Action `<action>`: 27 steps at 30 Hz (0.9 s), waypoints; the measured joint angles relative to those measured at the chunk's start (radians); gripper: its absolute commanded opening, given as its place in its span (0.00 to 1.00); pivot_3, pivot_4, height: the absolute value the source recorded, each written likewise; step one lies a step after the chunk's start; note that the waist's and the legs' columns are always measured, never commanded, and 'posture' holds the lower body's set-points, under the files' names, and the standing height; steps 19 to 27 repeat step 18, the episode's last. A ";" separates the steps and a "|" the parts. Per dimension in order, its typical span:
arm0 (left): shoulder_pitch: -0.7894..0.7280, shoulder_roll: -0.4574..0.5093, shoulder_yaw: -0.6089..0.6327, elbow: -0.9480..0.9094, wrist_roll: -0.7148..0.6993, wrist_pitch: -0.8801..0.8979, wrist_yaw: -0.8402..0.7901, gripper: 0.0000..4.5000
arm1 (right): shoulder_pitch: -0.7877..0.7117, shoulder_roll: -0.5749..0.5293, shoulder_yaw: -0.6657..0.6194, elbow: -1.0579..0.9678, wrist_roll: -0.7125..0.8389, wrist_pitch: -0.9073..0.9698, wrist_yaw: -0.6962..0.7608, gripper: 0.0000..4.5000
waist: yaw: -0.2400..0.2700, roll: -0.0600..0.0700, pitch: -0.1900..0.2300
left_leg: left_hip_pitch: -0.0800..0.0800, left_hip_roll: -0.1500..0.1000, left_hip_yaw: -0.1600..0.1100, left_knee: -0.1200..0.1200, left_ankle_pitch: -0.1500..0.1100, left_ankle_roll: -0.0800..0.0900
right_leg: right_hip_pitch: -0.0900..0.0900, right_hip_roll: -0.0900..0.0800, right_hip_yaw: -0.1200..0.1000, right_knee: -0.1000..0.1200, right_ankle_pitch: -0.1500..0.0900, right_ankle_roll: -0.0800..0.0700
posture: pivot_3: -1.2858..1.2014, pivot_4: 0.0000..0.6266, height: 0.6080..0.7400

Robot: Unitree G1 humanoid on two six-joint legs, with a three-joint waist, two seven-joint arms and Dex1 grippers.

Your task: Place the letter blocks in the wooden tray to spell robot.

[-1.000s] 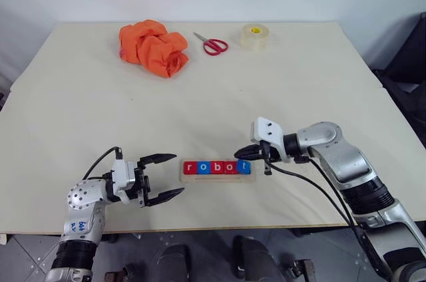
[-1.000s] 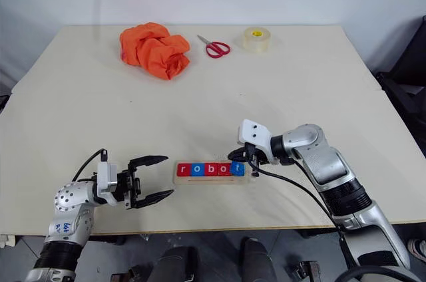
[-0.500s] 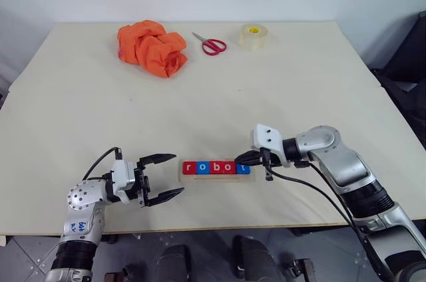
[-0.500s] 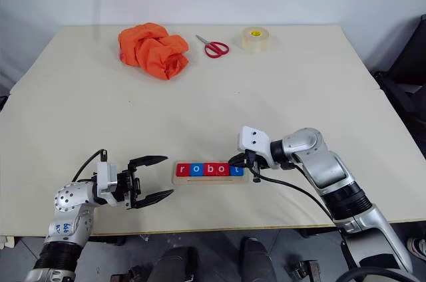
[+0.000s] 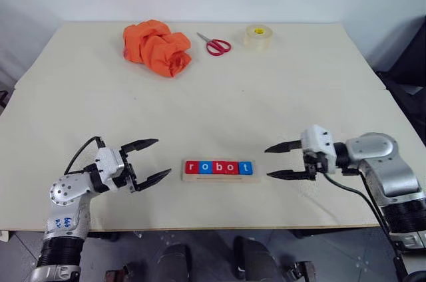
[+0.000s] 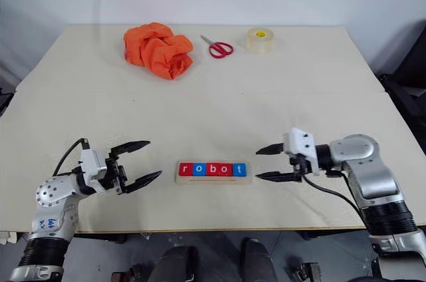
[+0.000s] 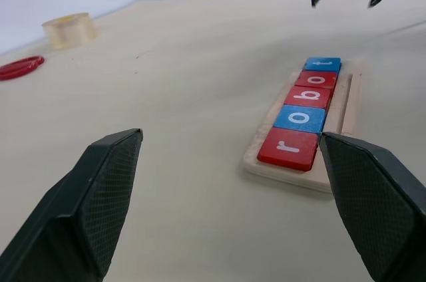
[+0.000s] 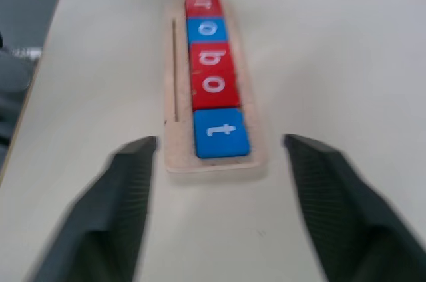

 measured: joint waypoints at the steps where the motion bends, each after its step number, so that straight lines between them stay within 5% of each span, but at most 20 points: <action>1: 0.002 0.010 0.007 -0.004 -0.007 0.002 -0.009 1.00 | -0.001 0.000 -0.014 0.032 0.014 -0.023 0.016 0.98 | 0.001 0.000 0.000 | 0.000 0.000 0.000 0.000 0.000 0.000 | 0.000 0.000 0.000 0.000 0.000 0.000 | 0.52 0.24 1.00; 13: 0.033 0.057 0.069 -0.023 -0.066 0.042 -0.061 1.00 | -0.081 -0.038 -0.033 0.309 -0.010 -0.194 0.093 0.99 | 0.001 0.000 0.000 | 0.000 0.000 0.000 0.000 0.000 0.000 | 0.000 0.000 0.000 0.000 0.000 0.000 | 0.52 0.24 1.00; 27: 0.019 0.057 0.081 -0.026 -0.078 0.048 -0.071 1.00 | -0.115 -0.038 -0.033 0.354 -0.002 -0.210 0.102 0.99 | 0.001 0.000 0.000 | 0.000 0.000 0.001 0.000 0.000 0.000 | 0.000 -0.001 0.000 0.001 0.000 0.000 | 0.52 0.24 1.00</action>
